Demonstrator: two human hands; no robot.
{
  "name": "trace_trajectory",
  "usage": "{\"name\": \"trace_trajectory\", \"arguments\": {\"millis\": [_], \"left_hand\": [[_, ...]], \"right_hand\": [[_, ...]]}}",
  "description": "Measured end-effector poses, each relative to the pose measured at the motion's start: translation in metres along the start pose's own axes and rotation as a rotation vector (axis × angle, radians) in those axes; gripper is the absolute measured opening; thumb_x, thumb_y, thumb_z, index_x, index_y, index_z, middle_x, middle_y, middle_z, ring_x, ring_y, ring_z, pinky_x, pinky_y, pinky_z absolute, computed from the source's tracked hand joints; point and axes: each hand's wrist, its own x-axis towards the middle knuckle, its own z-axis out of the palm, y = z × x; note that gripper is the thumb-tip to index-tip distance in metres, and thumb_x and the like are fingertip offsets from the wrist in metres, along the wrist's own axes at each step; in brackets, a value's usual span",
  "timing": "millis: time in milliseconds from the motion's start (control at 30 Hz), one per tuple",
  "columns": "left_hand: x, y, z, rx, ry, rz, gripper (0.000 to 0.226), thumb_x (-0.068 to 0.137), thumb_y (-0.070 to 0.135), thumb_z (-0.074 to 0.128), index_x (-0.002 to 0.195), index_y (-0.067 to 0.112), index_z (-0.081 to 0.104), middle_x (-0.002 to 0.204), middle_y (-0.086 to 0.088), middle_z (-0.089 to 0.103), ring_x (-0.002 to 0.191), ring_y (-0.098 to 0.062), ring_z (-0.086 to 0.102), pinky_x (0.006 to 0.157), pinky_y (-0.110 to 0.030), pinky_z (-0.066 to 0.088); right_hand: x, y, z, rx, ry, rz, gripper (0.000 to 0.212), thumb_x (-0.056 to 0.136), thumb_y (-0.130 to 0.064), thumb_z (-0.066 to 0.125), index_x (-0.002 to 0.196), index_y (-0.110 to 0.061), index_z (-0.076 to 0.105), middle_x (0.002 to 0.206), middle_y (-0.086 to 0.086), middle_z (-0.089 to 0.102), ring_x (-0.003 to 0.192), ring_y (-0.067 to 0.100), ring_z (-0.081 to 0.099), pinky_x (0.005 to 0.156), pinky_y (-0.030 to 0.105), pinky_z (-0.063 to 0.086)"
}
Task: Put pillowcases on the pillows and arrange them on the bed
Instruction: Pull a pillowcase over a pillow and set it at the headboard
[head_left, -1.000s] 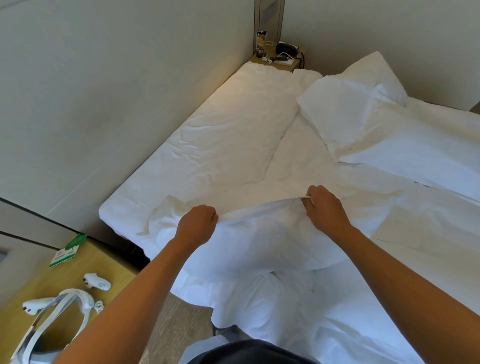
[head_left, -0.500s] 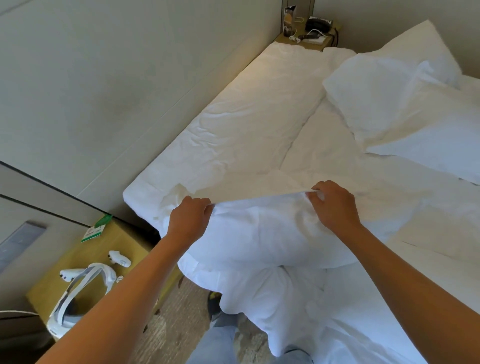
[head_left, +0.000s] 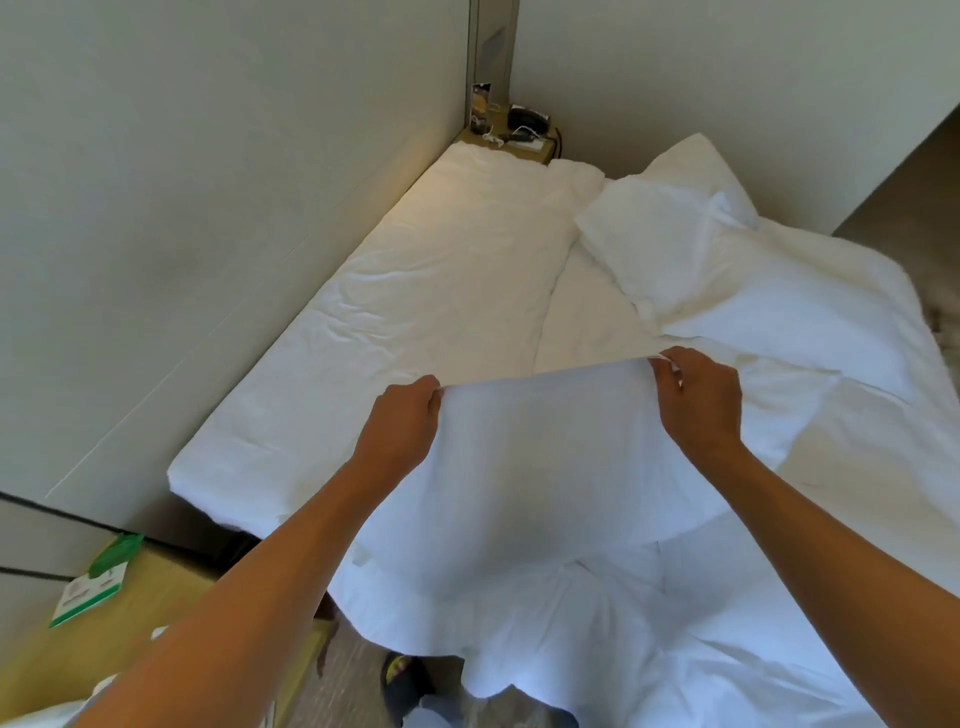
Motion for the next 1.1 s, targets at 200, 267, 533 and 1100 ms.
{"name": "trace_trajectory", "arguments": {"millis": [200, 267, 533, 1100], "left_hand": [[0.026, -0.018, -0.065, -0.055, 0.110, 0.096, 0.036, 0.106, 0.024, 0.039, 0.071, 0.017, 0.044, 0.060, 0.000, 0.054, 0.055, -0.021, 0.052, 0.054, -0.035, 0.041], [0.033, -0.023, -0.091, -0.028, 0.175, 0.103, 0.037, 0.106, 0.027, 0.039, 0.070, 0.018, 0.044, 0.059, 0.001, 0.055, 0.055, -0.021, 0.053, 0.052, -0.034, 0.039], [0.048, -0.038, -0.180, 0.055, 0.349, 0.065, 0.035, 0.106, 0.032, 0.038, 0.080, 0.017, 0.055, 0.066, 0.000, 0.060, 0.063, -0.022, 0.060, 0.057, -0.035, 0.049], [0.056, -0.174, -0.130, 0.210, 0.155, -0.352, 0.032, 0.106, 0.032, 0.040, 0.094, 0.018, 0.066, 0.086, -0.002, 0.069, 0.081, -0.028, 0.066, 0.076, -0.041, 0.057]], "right_hand": [[0.038, -0.072, -0.020, 0.045, 0.105, 0.038, 0.025, 0.104, -0.025, 0.057, 0.094, -0.010, 0.074, 0.082, 0.006, 0.072, 0.072, 0.023, 0.063, 0.069, 0.034, 0.048], [0.054, -0.098, -0.026, 0.072, 0.137, 0.014, 0.024, 0.104, -0.024, 0.056, 0.096, -0.013, 0.074, 0.085, 0.004, 0.073, 0.074, 0.019, 0.062, 0.071, 0.031, 0.047], [0.095, -0.174, -0.015, 0.185, 0.162, -0.004, 0.026, 0.108, -0.026, 0.054, 0.106, -0.012, 0.076, 0.098, 0.006, 0.076, 0.085, 0.016, 0.061, 0.081, 0.028, 0.047], [0.095, -0.199, 0.180, 0.268, -0.281, -0.077, 0.026, 0.107, -0.031, 0.052, 0.093, -0.020, 0.071, 0.081, 0.001, 0.068, 0.077, 0.025, 0.065, 0.069, 0.031, 0.046]]}}
